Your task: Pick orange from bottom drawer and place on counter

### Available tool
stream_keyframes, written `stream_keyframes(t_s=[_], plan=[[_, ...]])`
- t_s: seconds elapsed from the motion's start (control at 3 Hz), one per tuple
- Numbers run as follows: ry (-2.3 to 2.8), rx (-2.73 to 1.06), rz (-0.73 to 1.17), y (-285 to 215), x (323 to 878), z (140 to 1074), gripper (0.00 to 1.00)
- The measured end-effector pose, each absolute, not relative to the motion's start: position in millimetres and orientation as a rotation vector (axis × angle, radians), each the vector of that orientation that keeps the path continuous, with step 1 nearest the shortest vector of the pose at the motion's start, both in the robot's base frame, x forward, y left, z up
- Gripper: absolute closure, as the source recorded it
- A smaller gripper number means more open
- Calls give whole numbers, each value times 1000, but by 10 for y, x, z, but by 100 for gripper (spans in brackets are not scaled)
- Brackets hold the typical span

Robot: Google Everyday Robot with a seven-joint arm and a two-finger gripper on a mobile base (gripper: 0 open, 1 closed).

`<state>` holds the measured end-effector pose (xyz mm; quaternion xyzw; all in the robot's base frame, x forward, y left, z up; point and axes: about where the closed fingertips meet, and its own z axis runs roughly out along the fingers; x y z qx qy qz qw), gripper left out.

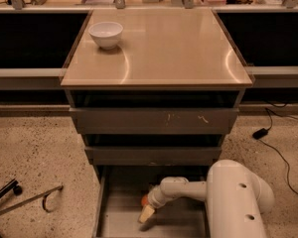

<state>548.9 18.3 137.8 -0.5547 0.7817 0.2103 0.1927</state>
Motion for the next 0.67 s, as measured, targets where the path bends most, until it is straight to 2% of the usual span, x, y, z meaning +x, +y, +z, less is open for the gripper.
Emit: stream_keyframes(t_s=[0.33,0.67], plan=[[2196,-1565,593,206,5490,1352,0],[2196,-1565,593,206,5489,1352,19]])
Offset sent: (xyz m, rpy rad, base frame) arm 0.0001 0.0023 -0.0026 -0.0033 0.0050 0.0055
